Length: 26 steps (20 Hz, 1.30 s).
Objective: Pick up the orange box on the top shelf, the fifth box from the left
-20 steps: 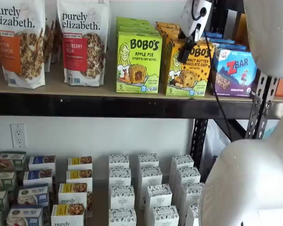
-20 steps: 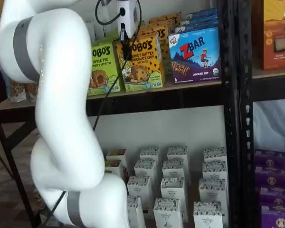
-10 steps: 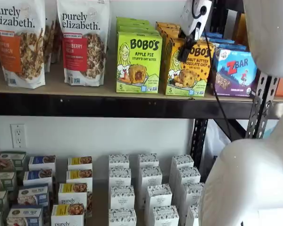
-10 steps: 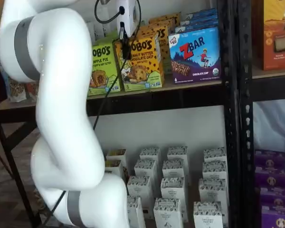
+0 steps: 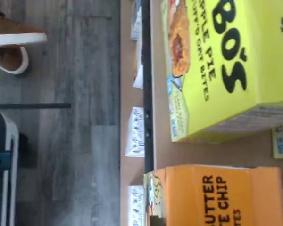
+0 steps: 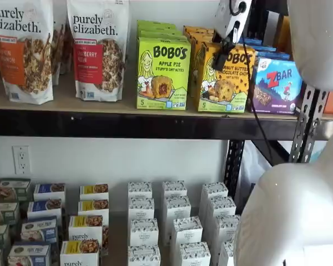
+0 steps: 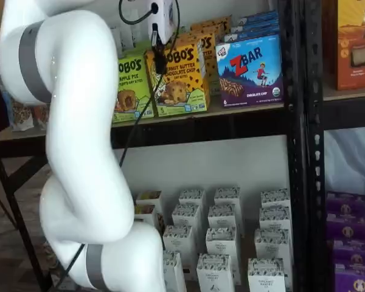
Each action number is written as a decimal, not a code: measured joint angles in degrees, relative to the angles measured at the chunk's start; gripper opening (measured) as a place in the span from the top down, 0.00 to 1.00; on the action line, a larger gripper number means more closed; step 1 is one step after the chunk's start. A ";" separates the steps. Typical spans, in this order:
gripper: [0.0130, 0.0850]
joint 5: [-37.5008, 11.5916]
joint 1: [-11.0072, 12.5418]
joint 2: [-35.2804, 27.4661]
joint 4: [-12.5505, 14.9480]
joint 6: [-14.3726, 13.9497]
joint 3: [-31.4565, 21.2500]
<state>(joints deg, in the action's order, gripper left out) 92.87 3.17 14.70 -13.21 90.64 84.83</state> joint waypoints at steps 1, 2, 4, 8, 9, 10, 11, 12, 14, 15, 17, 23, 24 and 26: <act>0.83 1.10 0.09 -0.12 0.00 -0.02 0.58; 0.83 2.21 0.17 -0.18 0.04 -0.04 1.12; 0.83 4.20 0.29 -0.08 0.26 -0.09 1.99; 0.83 6.58 0.72 0.95 -0.35 -0.16 2.58; 0.83 6.97 0.79 1.32 -0.51 -0.20 2.58; 0.83 7.30 0.85 1.68 -0.65 -0.25 2.55; 0.83 7.78 0.94 2.05 -0.83 -0.30 2.54; 0.83 8.28 1.01 2.34 -0.98 -0.35 2.59; 0.83 9.02 1.08 3.05 -1.16 -0.46 2.52; 0.83 9.33 1.10 3.49 -1.24 -0.53 2.37; 0.83 9.99 1.16 4.31 -1.33 -0.61 2.05; 0.83 13.32 1.67 6.44 -1.03 -0.38 1.29; 0.83 13.76 1.89 6.92 -1.23 -0.29 1.02; 0.83 14.36 2.24 7.95 -1.51 -0.12 0.38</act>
<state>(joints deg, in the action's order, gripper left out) 107.24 5.41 22.64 -14.72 90.52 85.21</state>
